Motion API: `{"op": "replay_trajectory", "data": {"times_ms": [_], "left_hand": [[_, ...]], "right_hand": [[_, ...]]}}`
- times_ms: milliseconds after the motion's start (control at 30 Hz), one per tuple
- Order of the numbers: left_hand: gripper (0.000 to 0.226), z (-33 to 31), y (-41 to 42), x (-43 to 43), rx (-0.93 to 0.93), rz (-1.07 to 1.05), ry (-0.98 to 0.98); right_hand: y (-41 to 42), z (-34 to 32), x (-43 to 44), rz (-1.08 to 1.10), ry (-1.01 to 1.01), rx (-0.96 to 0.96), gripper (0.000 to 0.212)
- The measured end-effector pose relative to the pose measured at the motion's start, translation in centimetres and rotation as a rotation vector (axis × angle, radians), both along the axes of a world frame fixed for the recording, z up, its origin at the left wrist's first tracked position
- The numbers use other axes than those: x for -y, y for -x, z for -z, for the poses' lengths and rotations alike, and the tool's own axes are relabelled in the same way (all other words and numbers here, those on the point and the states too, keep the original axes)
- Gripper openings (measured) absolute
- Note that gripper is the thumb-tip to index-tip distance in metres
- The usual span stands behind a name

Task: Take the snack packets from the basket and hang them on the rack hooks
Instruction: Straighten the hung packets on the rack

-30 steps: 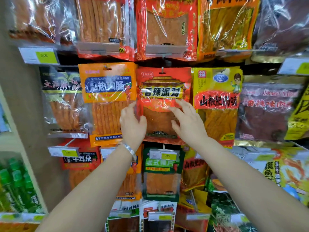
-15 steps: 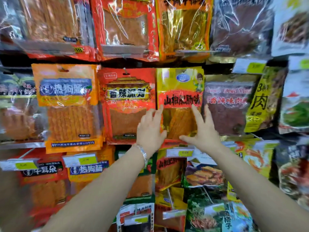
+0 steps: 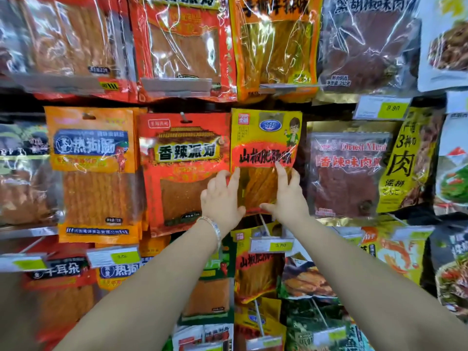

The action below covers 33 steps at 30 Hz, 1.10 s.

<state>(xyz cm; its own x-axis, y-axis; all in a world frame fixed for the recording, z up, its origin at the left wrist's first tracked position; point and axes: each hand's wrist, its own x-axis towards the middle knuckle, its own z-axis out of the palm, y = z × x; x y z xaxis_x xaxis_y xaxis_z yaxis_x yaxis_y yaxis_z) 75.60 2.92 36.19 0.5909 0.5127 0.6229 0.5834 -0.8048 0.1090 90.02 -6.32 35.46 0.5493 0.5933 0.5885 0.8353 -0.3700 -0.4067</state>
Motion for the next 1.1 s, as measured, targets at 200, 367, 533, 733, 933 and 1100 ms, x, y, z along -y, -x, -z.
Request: {"op": "replay_trajectory", "data": {"times_ms": [200, 367, 533, 733, 933, 1100], "left_hand": [[0.089, -0.4, 0.0, -0.5, 0.072, 0.105, 0.079], [0.079, -1.0, -0.2, 0.3, 0.239, 0.249, 0.141], [0.071, -1.3, -0.4, 1.4, 0.39, 0.261, 0.161], [0.063, -1.3, -0.5, 2.2, 0.285, 0.304, 0.037], [0.059, -1.2, -0.8, 2.4, 0.214, 0.287, 0.117], [0.06, -0.3, 0.6, 2.2, 0.177, 0.2, 0.119]], "right_hand": [[-1.2, 0.3, -0.7, -0.022, -0.047, 0.002, 0.112], [-0.9, 0.6, 0.3, -0.131, -0.254, -0.036, 0.095], [-0.2, -1.8, 0.5, -0.175, -0.618, -0.256, 0.079], [0.3, -3.4, 1.1, 0.016, -0.47, 0.121, 0.061], [0.7, -0.8, 1.9, -0.006, -0.176, 0.341, 0.045], [1.1, 0.2, 2.7, 0.009, -0.03, 0.31, 0.046]]}}
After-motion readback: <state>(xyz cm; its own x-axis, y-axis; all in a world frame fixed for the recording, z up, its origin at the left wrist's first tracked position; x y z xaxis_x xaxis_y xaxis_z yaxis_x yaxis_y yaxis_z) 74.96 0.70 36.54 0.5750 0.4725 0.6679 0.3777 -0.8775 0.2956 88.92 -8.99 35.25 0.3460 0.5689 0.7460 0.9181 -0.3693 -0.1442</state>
